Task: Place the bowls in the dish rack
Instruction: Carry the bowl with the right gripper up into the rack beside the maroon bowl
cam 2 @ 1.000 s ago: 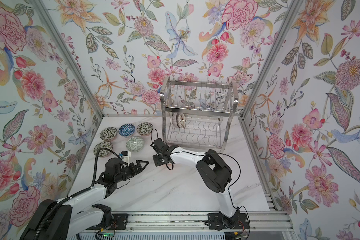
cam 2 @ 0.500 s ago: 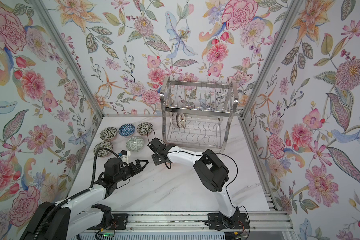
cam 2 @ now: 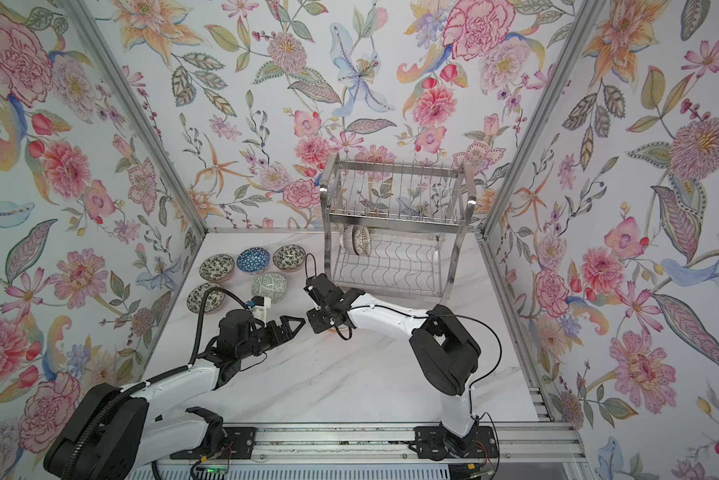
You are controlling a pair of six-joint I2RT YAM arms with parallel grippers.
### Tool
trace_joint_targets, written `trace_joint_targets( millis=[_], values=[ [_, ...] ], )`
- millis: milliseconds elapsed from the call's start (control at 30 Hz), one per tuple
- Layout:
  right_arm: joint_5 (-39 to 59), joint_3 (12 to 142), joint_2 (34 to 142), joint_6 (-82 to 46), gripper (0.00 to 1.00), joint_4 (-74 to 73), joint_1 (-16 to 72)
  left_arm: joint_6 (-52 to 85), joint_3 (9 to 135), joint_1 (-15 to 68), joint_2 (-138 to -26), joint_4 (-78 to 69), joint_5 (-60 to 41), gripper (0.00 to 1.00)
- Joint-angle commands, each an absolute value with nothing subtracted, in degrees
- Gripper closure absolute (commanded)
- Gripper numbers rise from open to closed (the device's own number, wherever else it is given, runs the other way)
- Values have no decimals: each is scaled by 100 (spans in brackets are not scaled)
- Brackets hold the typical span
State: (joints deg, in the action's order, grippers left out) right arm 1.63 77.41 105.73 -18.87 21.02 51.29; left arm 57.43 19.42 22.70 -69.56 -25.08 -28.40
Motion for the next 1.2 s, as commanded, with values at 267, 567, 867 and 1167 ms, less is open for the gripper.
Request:
trace_joint_targets(
  millis=[267, 567, 867, 1167],
  values=[
    [1217, 6253, 9102, -2490, 100, 211, 4111, 5722, 2741, 2809, -7624, -2857, -2567, 1],
    [1570, 5481, 8445, -2703, 100, -602, 3229, 5728, 3553, 3337, -8495, -3110, -2644, 1],
    [2183, 4808, 8191, -3183, 100, -1666, 2400, 5673, 4348, 3732, -9245, -3015, -2654, 1],
    [2564, 4763, 8333, -3488, 100, -2189, 1841, 5640, 4948, 3944, -9719, -2905, -2659, 1]
  ],
)
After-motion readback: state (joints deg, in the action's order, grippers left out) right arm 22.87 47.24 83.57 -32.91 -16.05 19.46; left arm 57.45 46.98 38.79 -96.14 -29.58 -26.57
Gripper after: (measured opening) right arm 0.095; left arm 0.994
